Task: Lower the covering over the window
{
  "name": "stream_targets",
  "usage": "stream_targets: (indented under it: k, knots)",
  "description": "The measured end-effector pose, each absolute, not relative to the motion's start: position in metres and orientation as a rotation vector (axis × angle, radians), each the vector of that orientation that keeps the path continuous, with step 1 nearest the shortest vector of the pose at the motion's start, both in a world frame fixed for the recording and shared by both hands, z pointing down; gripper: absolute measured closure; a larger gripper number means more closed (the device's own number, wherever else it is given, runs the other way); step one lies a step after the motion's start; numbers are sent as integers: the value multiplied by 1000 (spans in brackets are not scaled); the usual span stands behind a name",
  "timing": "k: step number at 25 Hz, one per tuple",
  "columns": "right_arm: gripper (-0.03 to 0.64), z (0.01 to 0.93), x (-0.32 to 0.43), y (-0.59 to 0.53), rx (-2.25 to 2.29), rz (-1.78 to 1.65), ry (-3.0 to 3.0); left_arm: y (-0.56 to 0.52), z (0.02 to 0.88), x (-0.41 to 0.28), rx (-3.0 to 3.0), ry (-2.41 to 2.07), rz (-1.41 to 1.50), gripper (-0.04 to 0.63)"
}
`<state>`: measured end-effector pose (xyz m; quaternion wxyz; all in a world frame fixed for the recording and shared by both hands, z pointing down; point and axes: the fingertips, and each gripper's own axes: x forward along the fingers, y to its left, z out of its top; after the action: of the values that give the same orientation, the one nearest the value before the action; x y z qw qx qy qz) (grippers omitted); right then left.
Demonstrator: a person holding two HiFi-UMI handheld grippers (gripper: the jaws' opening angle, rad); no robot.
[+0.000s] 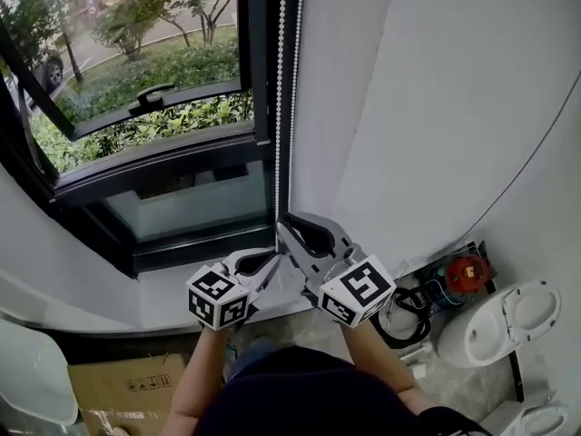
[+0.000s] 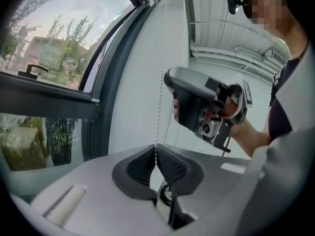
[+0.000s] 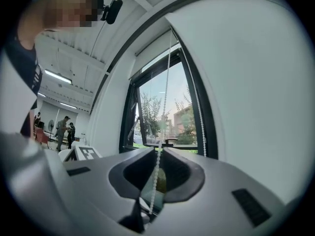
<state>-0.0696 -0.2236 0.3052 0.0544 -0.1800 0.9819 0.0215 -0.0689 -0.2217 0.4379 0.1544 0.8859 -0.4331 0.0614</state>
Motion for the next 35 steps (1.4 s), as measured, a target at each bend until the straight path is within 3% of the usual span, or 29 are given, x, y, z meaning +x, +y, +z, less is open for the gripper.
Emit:
stream_targets:
  k: [12,23,32,35]
  knots:
    - [603,305,-70,-223,-502,31,3000,-195,521,-44,2396,-1098,248,574]
    - [603,299,-58,-228,-479,44,3004,-202,521,-32,2435,-1074,203,574]
    - [604,300,-62,-216,-146,-96,3063,-178,509,-15,2532,-861,0,570]
    - [604,300,-61,-213,-44,-150,3047,-175,497,-19,2547,-841,-49,533]
